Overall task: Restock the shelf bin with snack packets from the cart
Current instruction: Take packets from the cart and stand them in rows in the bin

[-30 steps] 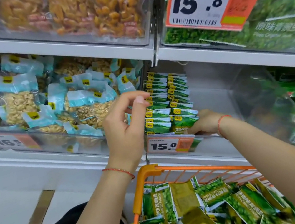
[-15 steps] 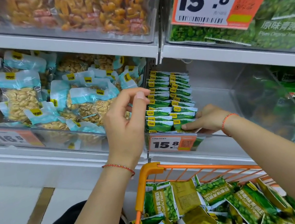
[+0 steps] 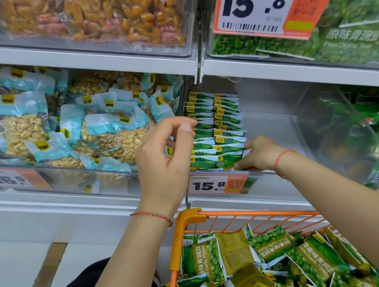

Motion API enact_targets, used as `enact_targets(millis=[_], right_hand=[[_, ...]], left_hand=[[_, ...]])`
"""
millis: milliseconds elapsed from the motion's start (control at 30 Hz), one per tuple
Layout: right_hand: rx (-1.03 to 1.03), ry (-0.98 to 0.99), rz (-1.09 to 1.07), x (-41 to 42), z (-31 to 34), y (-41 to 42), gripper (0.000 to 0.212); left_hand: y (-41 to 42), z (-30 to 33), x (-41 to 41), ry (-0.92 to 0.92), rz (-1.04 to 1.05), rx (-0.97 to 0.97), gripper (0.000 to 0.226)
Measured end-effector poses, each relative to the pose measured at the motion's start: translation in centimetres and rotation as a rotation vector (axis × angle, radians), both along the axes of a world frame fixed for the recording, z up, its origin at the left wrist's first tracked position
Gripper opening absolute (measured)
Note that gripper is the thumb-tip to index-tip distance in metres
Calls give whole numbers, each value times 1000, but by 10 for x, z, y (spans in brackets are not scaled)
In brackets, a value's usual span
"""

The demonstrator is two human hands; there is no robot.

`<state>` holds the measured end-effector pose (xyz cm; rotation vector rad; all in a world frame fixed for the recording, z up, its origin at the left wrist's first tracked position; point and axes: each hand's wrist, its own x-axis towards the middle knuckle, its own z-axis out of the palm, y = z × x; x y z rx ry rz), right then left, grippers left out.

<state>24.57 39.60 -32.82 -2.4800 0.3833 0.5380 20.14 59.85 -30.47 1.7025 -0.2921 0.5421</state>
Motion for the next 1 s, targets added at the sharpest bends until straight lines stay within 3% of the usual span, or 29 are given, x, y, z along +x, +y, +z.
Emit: enact_targets(millis=[100, 400, 633, 800, 1000], right_hand=[[-43, 27, 12, 1, -3, -3, 28], [-23, 150, -52, 2, -6, -2, 42], [-380, 116, 164, 6, -3, -1, 44], [-51, 49, -72, 6, -3, -9, 40], [-282, 64, 120, 4, -1, 0, 53]], left_hand=[[0, 0, 0, 8, 0, 7, 24], [1, -1, 1, 28, 0, 13, 25], [1, -1, 1, 21, -1, 23, 26], [2, -1, 0, 17, 4, 28, 25], [0, -3, 1, -2, 4, 72, 24]])
